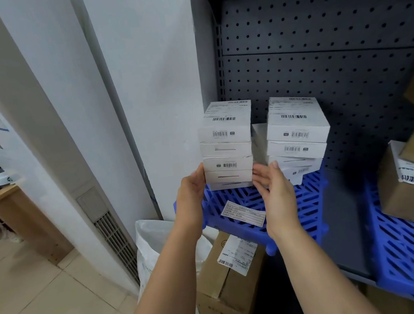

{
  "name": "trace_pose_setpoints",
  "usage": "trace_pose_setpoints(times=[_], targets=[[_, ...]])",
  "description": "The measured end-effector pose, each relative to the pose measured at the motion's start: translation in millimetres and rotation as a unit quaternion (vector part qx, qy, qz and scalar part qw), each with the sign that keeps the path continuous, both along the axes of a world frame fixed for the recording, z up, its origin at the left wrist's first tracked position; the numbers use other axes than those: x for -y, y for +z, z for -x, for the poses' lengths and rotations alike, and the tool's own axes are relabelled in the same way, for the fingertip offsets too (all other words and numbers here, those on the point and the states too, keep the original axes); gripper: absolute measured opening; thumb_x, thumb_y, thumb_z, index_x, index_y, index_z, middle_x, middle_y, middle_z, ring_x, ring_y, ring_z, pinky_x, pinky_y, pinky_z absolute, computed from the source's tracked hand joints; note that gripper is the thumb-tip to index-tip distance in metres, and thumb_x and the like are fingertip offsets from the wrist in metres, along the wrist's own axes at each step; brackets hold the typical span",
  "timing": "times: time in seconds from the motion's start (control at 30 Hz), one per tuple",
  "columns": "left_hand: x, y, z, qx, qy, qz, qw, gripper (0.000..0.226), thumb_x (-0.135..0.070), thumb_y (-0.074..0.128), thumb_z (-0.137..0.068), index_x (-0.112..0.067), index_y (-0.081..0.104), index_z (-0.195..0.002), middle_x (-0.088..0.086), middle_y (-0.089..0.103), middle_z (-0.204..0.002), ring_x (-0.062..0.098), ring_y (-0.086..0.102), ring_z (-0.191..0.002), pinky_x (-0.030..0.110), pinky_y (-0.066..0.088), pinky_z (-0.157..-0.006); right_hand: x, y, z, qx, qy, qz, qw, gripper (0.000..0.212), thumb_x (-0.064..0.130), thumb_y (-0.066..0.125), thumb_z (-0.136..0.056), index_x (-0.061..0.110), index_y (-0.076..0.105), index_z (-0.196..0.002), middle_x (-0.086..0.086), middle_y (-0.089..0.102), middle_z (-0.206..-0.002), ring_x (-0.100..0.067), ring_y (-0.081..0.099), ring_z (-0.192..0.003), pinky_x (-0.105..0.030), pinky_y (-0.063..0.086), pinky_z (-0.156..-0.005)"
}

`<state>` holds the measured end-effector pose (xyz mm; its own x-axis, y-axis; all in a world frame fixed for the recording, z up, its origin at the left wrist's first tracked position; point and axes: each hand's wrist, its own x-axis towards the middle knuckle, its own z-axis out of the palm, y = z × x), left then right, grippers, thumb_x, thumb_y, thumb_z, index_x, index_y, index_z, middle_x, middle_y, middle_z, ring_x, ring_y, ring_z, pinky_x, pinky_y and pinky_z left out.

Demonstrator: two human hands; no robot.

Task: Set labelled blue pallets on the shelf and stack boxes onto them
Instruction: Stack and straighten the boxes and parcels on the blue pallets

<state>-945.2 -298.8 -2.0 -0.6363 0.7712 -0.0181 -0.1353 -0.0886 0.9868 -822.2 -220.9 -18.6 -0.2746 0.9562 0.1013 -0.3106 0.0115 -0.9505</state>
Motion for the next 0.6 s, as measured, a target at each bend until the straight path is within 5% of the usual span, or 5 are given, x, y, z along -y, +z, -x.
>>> trace_pose_setpoints(times=[0.17, 0.37, 0.5, 0.6], targets=[[-4.2, 8.9, -4.9, 0.010, -0.056, -0.006, 0.998, 0.051, -0.013, 0.011, -0.100, -0.023, 0.046, -0.137, -0.014, 0.048, -0.136, 0.005, 0.037, -0.135, 0.021, 0.026, -0.101, -6.0, 1.9, -0.3, 0.011, 0.016, 0.007, 1.000, 0.049, 0.047, 0.032, -0.101, 0.016, 0.061, -0.125, 0.002, 0.065, -0.123, -0.005, 0.057, -0.117, -0.026, 0.040, -0.107], [-10.3, -1.1, -2.3, 0.010, -0.027, 0.011, 1.000, 0.043, -0.028, 0.023, -0.101, -0.027, 0.055, -0.130, -0.016, 0.058, -0.124, 0.004, 0.049, -0.122, 0.023, 0.032, -0.102, -6.8, -2.3, 1.2, 0.084, 0.032, -0.009, 0.996, 0.054, 0.061, 0.032, -0.096, 0.029, 0.052, -0.134, 0.008, 0.052, -0.138, -0.007, 0.045, -0.128, -0.032, 0.031, -0.111], [-11.8, -5.1, 0.1, 0.029, -0.034, 0.013, 0.999, 0.035, -0.029, 0.022, -0.104, -0.036, 0.054, -0.117, -0.028, 0.060, -0.102, -0.010, 0.052, -0.097, 0.020, 0.034, -0.094, -8.4, 1.5, -3.3, 0.096, 0.051, -0.011, 0.994, 0.056, 0.058, 0.029, -0.098, 0.025, 0.050, -0.137, 0.006, 0.053, -0.138, -0.009, 0.046, -0.128, -0.032, 0.032, -0.112], [-8.7, -2.4, -0.9, 0.021, -0.023, 0.004, 0.999, 0.042, -0.020, 0.019, -0.104, -0.034, 0.059, -0.108, -0.027, 0.062, -0.100, -0.001, 0.052, -0.107, 0.019, 0.033, -0.098, -11.0, 6.2, -7.9, 0.075, 0.079, -0.003, 0.994, 0.054, 0.051, 0.026, -0.101, 0.019, 0.053, -0.135, 0.005, 0.059, -0.131, -0.006, 0.052, -0.121, -0.033, 0.037, -0.110]])
